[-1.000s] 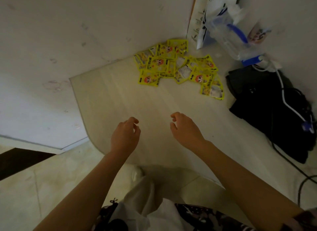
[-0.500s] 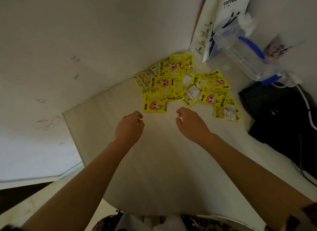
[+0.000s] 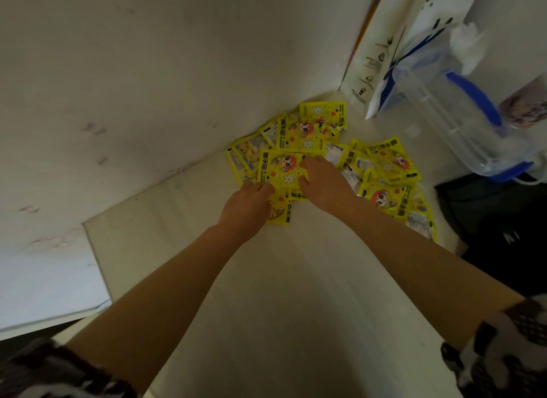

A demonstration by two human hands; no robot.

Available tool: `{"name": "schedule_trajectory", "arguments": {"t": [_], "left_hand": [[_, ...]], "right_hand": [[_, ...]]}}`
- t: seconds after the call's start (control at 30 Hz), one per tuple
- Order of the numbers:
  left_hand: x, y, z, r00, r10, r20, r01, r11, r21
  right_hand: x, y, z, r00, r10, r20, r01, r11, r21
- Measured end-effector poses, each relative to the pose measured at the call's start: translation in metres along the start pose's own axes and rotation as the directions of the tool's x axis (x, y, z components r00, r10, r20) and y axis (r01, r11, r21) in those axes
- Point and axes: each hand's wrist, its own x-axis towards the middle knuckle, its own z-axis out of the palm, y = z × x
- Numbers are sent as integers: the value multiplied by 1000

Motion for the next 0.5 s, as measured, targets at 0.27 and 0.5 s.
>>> {"name": "schedule_trajectory", "arguments": {"t": [0.27,0.5], "left_hand": [[13,-13,19,997,63,55,-69,991,111],[-3,-20,20,999,41,32,-44,991,123]], "right_hand": [[49,-1,19,998,-51,22,53,987,-151],[44,3,33,999,-23,-25,15,963,-269]]}}
